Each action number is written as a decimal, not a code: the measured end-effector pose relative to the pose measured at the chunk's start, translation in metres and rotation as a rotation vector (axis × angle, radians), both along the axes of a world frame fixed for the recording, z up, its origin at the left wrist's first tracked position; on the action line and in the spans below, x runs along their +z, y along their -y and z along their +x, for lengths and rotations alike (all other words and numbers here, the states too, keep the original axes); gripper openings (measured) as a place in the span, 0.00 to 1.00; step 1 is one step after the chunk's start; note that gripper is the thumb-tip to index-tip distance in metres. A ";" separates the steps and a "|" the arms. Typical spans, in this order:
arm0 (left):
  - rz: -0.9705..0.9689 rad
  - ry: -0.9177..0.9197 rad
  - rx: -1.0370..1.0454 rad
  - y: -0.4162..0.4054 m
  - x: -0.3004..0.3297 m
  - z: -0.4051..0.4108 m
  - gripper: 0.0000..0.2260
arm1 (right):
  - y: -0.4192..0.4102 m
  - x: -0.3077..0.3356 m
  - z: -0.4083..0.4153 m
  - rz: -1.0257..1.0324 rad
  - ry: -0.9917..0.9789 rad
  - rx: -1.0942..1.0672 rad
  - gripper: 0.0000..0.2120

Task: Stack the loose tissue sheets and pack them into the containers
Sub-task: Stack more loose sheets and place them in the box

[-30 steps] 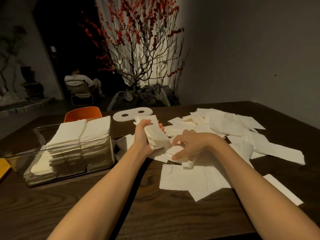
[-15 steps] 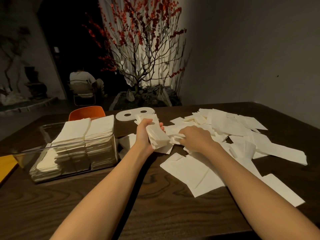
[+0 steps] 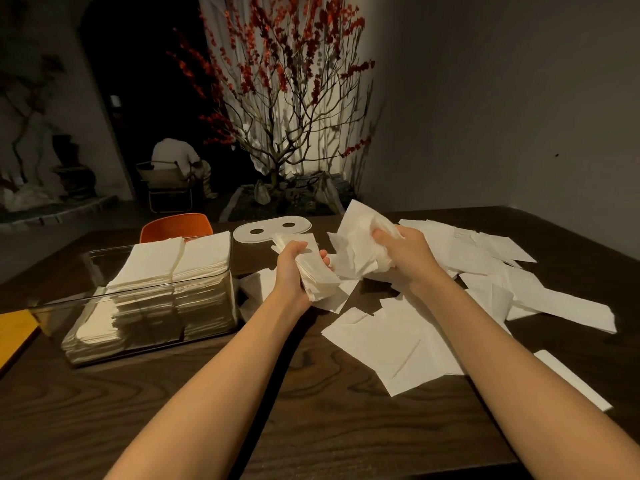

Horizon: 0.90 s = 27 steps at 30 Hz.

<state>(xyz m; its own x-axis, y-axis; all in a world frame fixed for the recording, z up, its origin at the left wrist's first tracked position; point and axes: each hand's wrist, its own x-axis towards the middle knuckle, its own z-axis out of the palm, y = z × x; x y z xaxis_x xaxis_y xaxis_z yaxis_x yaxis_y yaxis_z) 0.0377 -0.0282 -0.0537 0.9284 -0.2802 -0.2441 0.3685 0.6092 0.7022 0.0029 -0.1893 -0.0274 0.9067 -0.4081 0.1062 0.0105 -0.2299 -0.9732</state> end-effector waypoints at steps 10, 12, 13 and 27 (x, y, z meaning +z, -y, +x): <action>0.075 -0.045 0.016 0.002 0.000 -0.002 0.08 | 0.002 0.000 -0.006 1.021 -0.033 0.317 0.10; 0.078 -0.048 -0.003 0.003 -0.001 -0.003 0.07 | 0.000 0.001 -0.008 1.102 -0.015 0.342 0.07; 0.079 -0.048 -0.016 0.004 -0.001 -0.002 0.07 | -0.002 0.003 -0.009 1.132 -0.006 0.355 0.06; 0.025 -0.078 -0.295 0.021 -0.003 -0.013 0.06 | -0.022 0.005 -0.014 1.399 0.147 0.358 0.11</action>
<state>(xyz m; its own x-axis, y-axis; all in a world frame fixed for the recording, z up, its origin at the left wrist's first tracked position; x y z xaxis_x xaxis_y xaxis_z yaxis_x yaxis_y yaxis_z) 0.0245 -0.0489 -0.0567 0.7859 -0.5281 -0.3217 0.5805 0.4510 0.6779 -0.0116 -0.1676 -0.0228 0.9966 -0.0121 -0.0819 -0.0200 0.9250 -0.3794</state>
